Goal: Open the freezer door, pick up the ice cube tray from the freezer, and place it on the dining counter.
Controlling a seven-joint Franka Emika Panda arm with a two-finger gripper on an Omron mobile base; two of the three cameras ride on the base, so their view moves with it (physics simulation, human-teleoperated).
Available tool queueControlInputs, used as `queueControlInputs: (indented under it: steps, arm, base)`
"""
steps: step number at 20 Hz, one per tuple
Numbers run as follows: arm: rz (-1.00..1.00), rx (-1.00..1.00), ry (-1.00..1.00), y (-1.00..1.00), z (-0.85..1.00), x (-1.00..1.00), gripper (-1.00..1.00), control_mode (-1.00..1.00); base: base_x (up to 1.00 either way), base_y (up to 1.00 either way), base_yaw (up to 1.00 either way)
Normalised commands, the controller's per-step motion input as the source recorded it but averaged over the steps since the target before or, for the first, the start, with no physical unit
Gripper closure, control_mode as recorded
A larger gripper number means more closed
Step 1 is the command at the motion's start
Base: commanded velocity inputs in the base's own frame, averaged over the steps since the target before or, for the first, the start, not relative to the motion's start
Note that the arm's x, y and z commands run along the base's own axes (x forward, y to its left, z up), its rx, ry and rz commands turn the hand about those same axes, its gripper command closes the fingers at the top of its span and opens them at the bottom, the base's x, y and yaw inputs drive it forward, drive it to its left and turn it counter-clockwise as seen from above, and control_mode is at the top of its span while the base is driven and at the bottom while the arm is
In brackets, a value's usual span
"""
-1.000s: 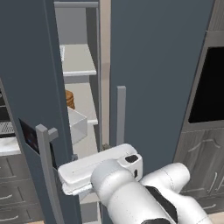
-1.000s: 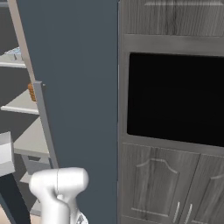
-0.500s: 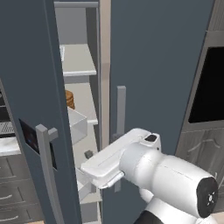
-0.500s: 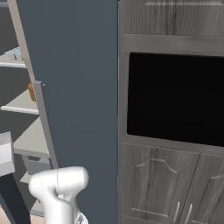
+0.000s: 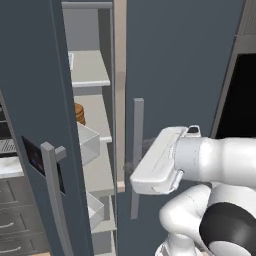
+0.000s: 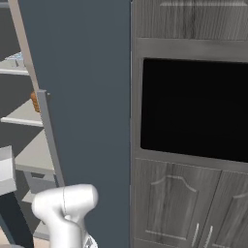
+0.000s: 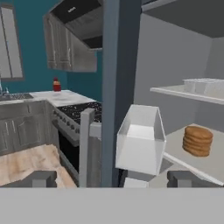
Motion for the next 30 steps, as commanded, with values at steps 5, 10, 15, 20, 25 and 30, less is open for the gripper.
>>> queueControlInputs:
  steps: [5,10,15,20,25,30]
  arm:
    - [0.16,0.0,0.0,-0.19,-0.16,0.23,-1.0,-1.0]
    - [0.13,0.0,-0.01,-0.09,-0.41,0.25,-1.0,-1.0]
    - [0.08,0.06,-0.13,-0.21,-0.28,0.23,-1.0,-1.0]
    - [0.04,0.09,-0.17,-0.18,-0.22,0.3,-1.0,-1.0]
    - [0.07,0.1,-0.11,-0.05,-0.35,0.42,-1.0,-1.0]
    - [0.08,0.07,-0.04,0.0,-0.56,0.57,-1.0,-1.0]
  base:
    - [0.0,0.0,0.0]
    - [0.0,0.0,0.0]
    - [0.0,0.0,0.0]
    - [0.0,0.0,0.0]
    - [0.0,0.0,0.0]
    - [0.0,0.0,0.0]
